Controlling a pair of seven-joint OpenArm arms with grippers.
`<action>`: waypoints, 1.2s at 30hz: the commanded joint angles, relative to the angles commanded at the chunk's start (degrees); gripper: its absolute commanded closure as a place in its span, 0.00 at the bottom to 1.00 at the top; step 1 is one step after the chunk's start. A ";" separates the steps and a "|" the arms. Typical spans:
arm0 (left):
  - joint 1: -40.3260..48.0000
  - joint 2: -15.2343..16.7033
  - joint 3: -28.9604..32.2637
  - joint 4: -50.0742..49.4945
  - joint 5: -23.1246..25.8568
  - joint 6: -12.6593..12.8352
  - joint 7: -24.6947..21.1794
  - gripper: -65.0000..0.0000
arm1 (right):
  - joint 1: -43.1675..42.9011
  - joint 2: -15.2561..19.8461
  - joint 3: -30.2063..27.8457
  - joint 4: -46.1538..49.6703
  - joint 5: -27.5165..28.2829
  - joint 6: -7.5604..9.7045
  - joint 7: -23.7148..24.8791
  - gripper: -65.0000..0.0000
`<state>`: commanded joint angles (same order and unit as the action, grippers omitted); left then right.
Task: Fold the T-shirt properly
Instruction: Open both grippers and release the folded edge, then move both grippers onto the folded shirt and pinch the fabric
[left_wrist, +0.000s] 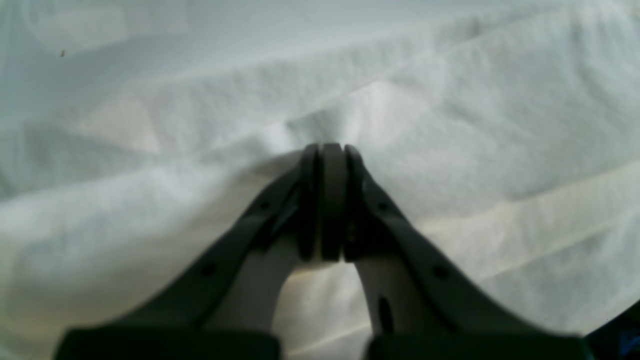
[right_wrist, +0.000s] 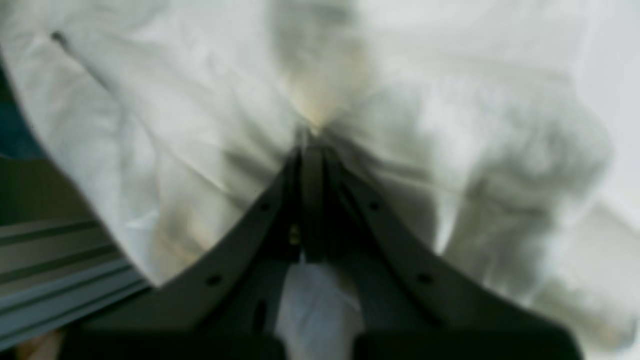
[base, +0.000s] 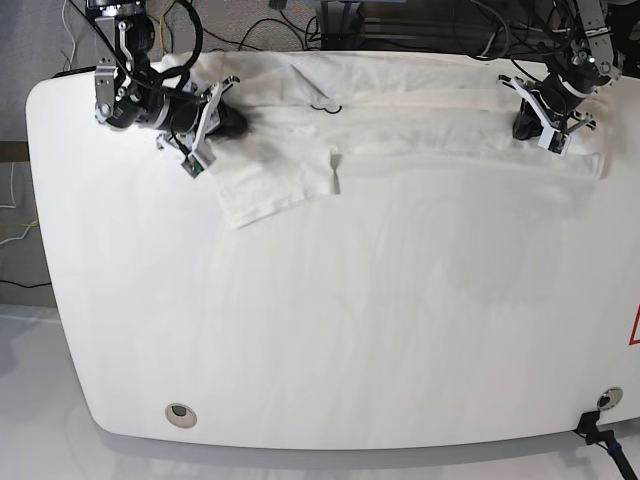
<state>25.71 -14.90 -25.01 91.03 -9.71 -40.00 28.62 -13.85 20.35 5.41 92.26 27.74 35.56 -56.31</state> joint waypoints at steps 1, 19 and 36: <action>-0.26 0.00 0.79 -1.14 0.00 0.00 0.00 1.00 | 1.32 0.00 0.00 -2.11 -0.18 0.97 0.00 1.00; -9.85 0.62 2.81 -5.45 -0.09 0.00 0.00 1.00 | 10.02 1.41 0.35 -10.64 0.00 1.76 3.16 1.00; -10.02 0.53 1.76 2.20 -0.18 0.00 0.09 1.00 | 16.53 -3.16 5.89 8.26 -0.18 1.32 -6.42 1.00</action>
<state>15.69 -14.37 -23.25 93.23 -9.89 -40.00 28.70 2.68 17.19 11.30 100.53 27.56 36.88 -62.73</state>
